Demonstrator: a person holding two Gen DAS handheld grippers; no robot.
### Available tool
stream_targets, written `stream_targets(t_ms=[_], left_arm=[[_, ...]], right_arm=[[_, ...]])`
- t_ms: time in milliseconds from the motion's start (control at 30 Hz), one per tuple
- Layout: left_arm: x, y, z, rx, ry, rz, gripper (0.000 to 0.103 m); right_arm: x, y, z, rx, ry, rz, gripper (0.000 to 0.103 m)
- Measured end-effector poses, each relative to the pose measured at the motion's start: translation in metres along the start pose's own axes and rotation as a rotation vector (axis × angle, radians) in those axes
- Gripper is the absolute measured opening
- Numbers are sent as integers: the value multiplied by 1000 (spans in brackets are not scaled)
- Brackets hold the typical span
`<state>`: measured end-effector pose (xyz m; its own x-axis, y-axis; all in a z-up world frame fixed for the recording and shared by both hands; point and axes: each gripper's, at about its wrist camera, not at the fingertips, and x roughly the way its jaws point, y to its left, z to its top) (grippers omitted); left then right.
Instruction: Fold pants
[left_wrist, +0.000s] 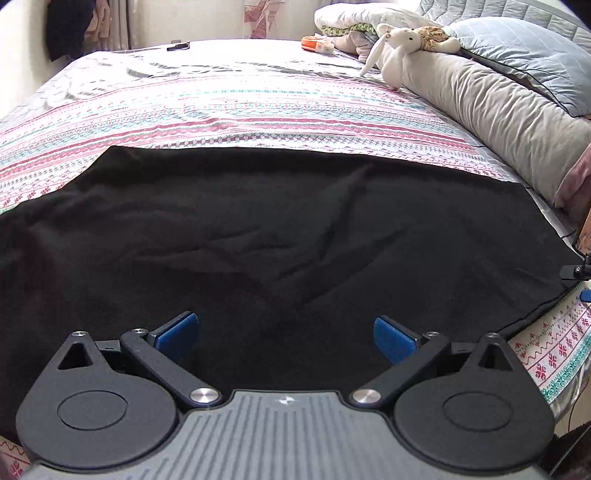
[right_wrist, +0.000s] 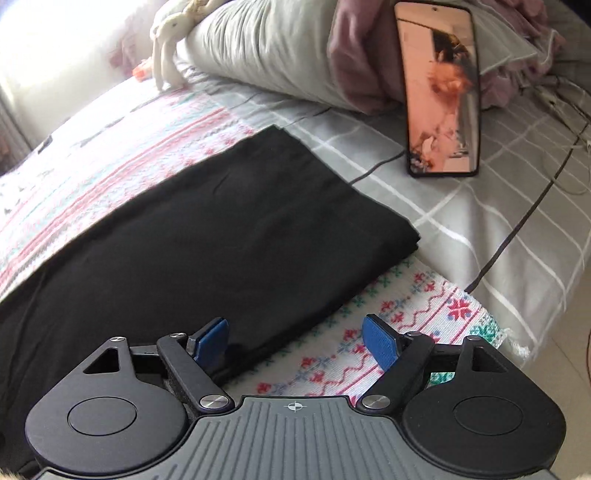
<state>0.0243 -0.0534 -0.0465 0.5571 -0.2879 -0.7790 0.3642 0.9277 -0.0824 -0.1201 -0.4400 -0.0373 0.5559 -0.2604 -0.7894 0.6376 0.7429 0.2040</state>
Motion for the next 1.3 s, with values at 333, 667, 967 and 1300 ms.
stream_targets(t_ms=[333, 667, 967, 1300], left_arm=[[6, 6, -2, -43, 31, 6, 103], [7, 6, 4, -54, 26, -52, 103], [14, 20, 17, -136, 48, -79, 103], [14, 16, 17, -106, 53, -69, 103]], right_arm=[[16, -16, 14, 116, -127, -59, 41], [10, 28, 8, -112, -220, -71, 5], [-20, 134, -28, -516, -261, 156, 5], [-24, 202, -121, -989, -204, 276, 11]])
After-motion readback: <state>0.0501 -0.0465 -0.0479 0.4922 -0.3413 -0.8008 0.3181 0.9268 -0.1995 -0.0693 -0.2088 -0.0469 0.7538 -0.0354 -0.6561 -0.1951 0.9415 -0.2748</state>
